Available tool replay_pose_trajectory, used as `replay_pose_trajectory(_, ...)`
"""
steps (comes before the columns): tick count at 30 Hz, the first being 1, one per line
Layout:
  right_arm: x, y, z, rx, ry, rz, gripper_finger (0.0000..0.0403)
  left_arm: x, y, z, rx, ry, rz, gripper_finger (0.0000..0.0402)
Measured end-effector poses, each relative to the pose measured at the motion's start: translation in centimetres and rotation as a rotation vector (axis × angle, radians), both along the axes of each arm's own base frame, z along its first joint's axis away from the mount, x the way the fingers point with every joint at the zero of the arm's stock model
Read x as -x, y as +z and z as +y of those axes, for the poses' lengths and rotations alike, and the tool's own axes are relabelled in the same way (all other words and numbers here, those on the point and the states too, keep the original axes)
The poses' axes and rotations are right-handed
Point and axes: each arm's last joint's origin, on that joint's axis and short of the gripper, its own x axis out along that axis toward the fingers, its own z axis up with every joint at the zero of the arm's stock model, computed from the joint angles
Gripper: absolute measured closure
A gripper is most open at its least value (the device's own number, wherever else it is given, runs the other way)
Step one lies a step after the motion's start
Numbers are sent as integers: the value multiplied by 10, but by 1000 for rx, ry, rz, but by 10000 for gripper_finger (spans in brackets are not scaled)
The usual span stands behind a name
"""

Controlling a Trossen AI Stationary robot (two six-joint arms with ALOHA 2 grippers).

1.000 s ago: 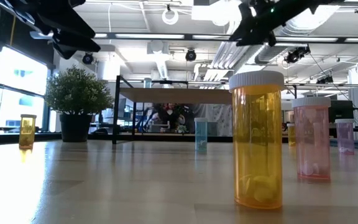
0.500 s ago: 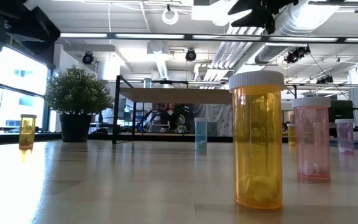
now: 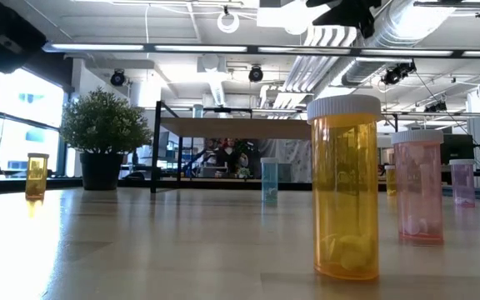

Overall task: Pick and place medicine bottles onto shelf by color
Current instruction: Put the bottom left pink pill bottle on the shelf

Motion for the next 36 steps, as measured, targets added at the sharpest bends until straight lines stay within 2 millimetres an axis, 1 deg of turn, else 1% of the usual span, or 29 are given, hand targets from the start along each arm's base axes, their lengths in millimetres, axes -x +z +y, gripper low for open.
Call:
replay_pose_trajectory(5,0,0,5,-39,6,-14,217,-2,-7,-18,14,-56,-15,220)
replay_pose_trajectory(12,0,0,10,-85,18,-27,217,-2,-18,-33,-2,-86,-9,220)
replay_pose_trajectory(20,0,-1,16,-110,34,-32,217,-6,-36,-42,-36,-69,42,220)
replay_pose_trajectory(28,0,-2,20,-94,18,-21,217,-9,-45,-45,-46,-71,63,220)
replay_pose_trajectory(36,0,-2,20,-92,16,-20,217,-11,-51,-48,-53,-68,73,220)
